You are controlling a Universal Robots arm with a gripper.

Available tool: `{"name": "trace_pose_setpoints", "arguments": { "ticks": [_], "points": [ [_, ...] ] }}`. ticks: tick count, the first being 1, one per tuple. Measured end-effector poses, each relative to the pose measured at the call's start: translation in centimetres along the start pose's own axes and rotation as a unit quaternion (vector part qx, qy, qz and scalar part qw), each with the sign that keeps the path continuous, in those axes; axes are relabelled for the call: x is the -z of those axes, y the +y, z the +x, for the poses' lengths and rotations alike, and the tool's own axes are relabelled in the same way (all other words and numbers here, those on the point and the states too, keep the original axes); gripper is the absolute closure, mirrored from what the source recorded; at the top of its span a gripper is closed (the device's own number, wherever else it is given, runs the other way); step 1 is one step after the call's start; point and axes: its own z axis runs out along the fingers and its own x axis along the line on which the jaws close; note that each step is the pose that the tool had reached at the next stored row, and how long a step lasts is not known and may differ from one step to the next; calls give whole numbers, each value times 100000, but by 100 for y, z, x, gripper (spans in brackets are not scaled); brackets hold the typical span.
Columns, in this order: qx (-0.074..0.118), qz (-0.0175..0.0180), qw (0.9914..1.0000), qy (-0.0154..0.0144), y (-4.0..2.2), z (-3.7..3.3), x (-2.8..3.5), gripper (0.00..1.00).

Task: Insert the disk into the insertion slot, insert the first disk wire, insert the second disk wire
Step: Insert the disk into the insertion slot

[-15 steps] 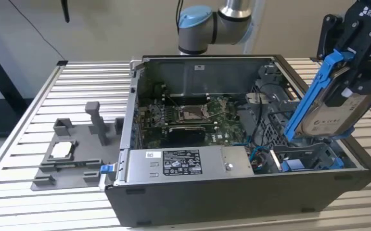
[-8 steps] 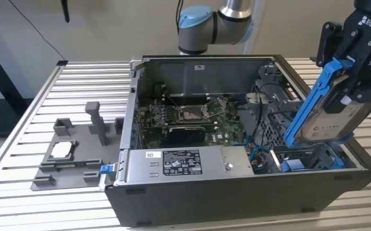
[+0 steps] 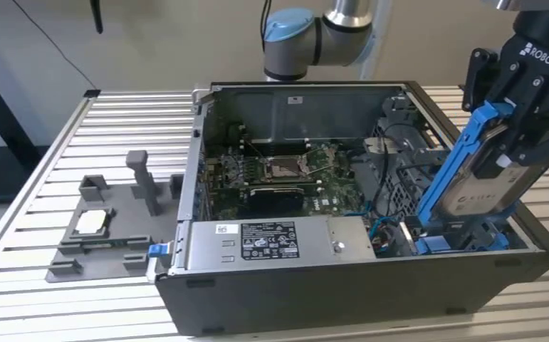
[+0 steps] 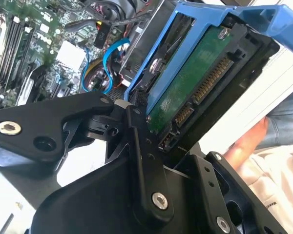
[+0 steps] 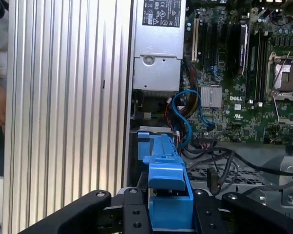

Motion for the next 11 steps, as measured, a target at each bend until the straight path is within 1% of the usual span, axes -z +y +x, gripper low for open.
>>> {"name": "trace_pose_setpoints", "arguments": {
  "ticks": [5,11],
  "points": [
    [-12,0,100000,-5,-5,0,-82,67],
    [-112,0,100000,-11,-14,0,-157,67]
  ]
}}
